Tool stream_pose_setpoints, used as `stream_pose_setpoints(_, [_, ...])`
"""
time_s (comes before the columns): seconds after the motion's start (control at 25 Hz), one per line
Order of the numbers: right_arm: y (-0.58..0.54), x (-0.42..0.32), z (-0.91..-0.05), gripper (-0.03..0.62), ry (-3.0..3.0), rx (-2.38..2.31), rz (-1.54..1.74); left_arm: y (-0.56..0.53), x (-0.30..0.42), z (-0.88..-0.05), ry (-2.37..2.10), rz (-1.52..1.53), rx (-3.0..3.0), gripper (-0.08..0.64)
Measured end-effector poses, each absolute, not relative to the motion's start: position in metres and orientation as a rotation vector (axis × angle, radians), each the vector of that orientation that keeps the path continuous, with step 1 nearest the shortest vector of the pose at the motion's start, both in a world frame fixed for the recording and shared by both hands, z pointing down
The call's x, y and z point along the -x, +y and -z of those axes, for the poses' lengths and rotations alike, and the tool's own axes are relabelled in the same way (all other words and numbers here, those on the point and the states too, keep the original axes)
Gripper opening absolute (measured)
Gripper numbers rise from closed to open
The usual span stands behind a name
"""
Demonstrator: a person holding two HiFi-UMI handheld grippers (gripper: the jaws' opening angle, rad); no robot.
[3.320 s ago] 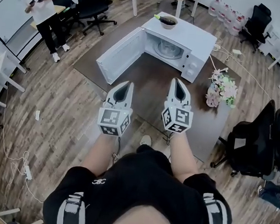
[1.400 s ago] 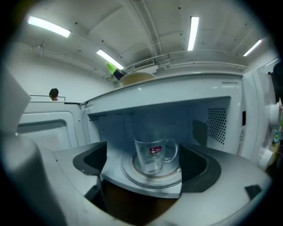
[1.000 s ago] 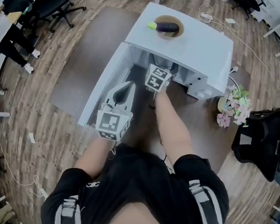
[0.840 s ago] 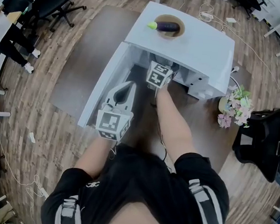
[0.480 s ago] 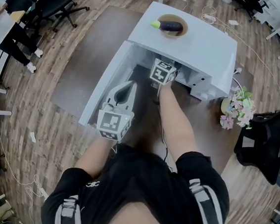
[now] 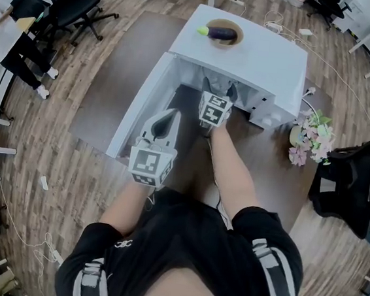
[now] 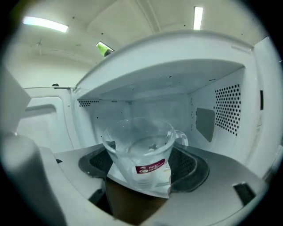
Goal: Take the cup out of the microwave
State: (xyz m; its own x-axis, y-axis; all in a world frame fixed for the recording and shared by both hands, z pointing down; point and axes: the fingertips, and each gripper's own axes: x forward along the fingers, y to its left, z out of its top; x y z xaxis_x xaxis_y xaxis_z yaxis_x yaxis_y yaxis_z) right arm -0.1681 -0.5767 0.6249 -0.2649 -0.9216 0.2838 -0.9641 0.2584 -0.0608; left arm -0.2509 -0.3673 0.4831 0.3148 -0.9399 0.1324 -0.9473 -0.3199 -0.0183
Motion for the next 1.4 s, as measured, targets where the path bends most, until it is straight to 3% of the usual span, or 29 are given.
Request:
stream_pose_setpoints(0.4, [-0.471,0.140,-0.589,0.383,-2.376,-1.710,-0.270,-0.343,0.244,-0.458,-1.827,-0.126,-2.458,-0.002])
stream_pose_setpoints(0.72, [-0.403,0.109,-0.495,0.382,-2.530,-1.681,-0.132,-0.326,0.230,-0.437,-1.808,-0.078,-2.490,-0.001])
stream_pose_setpoints(1.08, [-0.383,0.069,-0.392,0.380,-2.571,-1.829,0.062,-0.324,0.206,-0.404,-1.748,-0.008,-2.597,-0.001])
stream_pose_setpoints(1.4, [-0.384,0.042,-0.378,0.380,-2.531,-1.905,0.092,-0.335,0.186,-0.389,-1.705,0.011,-2.661,-0.001])
